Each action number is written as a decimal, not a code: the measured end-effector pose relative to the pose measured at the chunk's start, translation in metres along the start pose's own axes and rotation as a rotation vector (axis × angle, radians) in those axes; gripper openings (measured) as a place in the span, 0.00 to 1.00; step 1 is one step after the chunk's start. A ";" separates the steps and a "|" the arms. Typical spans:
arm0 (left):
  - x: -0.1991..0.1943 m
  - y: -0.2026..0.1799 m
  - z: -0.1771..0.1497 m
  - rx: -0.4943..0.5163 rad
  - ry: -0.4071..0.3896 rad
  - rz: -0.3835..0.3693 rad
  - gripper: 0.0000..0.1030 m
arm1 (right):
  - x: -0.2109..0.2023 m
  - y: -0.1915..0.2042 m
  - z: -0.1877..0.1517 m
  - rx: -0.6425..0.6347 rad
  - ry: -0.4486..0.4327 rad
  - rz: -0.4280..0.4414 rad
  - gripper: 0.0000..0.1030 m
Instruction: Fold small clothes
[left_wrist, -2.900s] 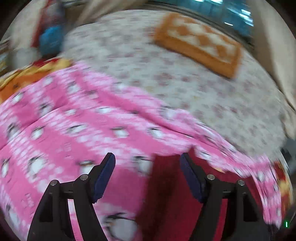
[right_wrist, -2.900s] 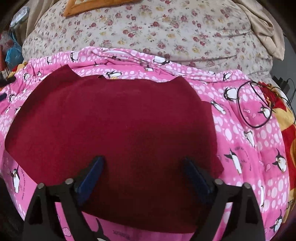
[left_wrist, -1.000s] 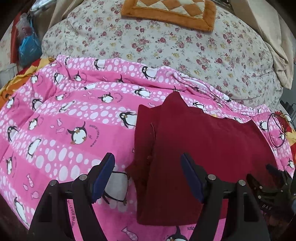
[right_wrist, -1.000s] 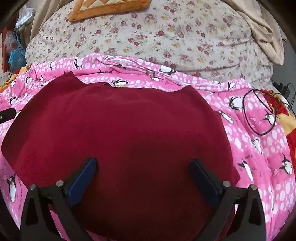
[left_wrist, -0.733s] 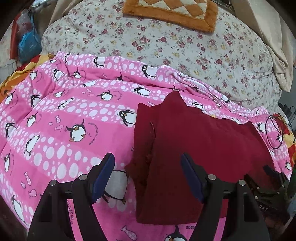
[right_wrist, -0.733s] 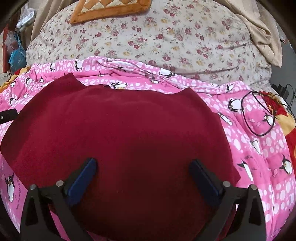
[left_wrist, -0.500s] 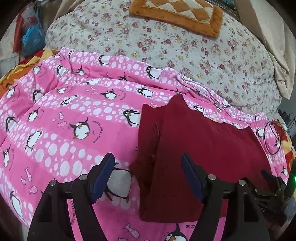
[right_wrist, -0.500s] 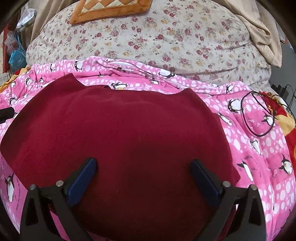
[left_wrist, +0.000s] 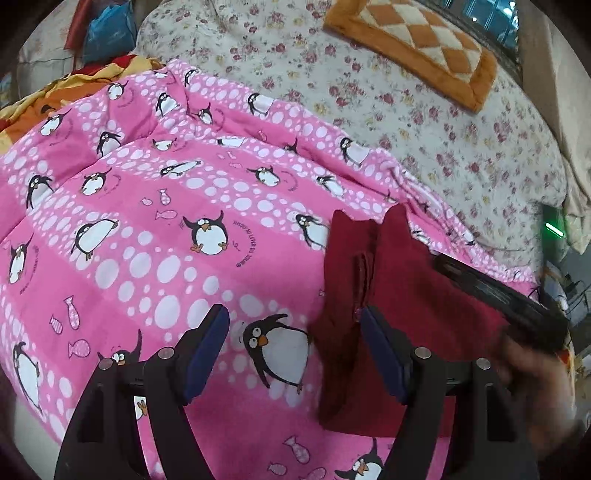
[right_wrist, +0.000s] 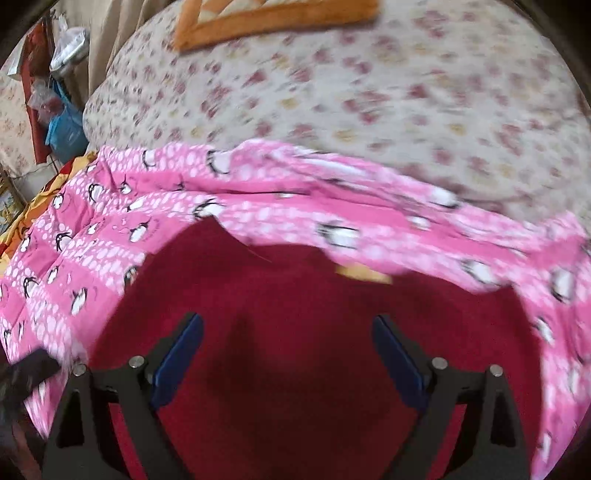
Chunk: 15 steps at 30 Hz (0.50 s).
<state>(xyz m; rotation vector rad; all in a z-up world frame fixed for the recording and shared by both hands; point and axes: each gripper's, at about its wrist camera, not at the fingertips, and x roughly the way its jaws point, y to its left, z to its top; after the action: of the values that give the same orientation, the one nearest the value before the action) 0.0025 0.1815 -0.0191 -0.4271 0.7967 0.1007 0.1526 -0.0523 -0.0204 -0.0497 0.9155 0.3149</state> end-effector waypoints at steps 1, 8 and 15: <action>-0.001 0.001 -0.003 -0.006 -0.003 -0.009 0.56 | 0.012 0.008 0.005 -0.007 0.018 -0.002 0.92; 0.018 0.000 -0.012 -0.020 0.085 -0.079 0.56 | 0.084 0.033 0.032 -0.059 0.205 -0.128 0.97; 0.024 -0.003 -0.015 -0.026 0.110 -0.123 0.56 | 0.014 -0.001 0.018 0.055 -0.010 -0.081 0.89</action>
<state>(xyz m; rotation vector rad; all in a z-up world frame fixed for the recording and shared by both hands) 0.0100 0.1708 -0.0448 -0.5087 0.8760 -0.0266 0.1746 -0.0472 -0.0208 -0.0342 0.9092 0.2146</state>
